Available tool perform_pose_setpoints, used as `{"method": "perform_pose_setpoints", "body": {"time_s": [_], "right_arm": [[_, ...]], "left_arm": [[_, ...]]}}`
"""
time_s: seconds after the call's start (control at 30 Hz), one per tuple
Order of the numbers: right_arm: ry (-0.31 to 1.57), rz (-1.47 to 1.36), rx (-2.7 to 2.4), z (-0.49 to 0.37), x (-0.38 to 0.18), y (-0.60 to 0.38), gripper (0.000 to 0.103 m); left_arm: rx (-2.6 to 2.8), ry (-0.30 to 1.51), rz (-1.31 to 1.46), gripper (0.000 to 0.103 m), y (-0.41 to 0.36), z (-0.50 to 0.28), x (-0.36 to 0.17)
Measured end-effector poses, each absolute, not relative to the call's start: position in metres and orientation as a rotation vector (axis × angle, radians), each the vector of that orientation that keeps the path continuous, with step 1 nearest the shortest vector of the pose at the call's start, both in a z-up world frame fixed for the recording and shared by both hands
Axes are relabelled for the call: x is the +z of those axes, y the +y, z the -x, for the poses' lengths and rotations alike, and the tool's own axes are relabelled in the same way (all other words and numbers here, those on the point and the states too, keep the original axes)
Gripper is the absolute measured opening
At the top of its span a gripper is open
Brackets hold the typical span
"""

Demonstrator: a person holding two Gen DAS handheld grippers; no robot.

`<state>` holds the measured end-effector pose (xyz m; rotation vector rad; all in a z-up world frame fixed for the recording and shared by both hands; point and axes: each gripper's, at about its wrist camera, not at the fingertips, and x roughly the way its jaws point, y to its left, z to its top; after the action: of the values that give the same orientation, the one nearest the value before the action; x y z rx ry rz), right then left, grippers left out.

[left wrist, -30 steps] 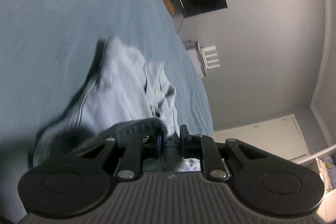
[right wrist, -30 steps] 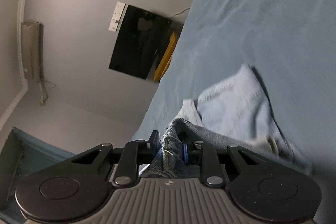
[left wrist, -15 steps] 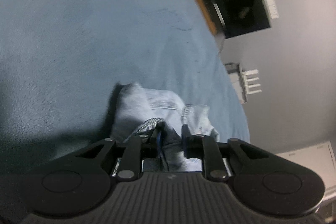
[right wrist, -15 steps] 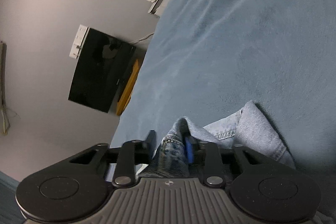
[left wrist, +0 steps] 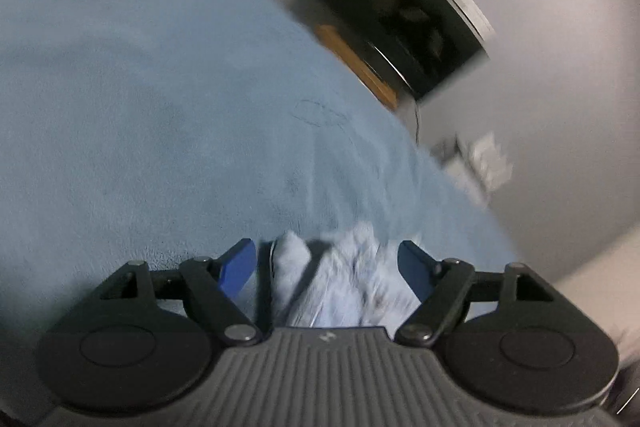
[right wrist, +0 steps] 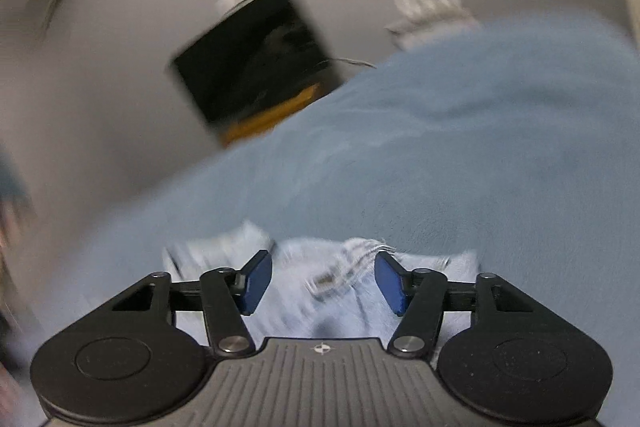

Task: Fold large clothes
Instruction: 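Open both tools and lift them away from the folded jacket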

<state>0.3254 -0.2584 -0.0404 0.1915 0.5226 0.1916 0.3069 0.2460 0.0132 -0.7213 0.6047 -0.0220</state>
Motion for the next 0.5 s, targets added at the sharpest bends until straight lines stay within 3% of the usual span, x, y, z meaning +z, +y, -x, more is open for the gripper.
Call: {"method": "perform_pose_setpoints", "body": {"time_s": [0.23, 0.37, 0.5], "right_arm": [[0.518, 0.134, 0.157, -0.337, -0.066, -0.198, 0.046], [0.63, 0.143, 0.02, -0.355, -0.083, -0.203, 0.039], [0.661, 0.01, -0.063, -0.363, -0.104, -0.228, 0.039]], "left_arm": [[-0.011, 0.635, 0.202, 0.076, 0.15, -0.317, 0.007], [0.095, 0.73, 0.111, 0.077, 0.145, -0.336, -0.024], [0.08, 0.756, 0.304, 0.082, 0.173, -0.336, -0.05]]}}
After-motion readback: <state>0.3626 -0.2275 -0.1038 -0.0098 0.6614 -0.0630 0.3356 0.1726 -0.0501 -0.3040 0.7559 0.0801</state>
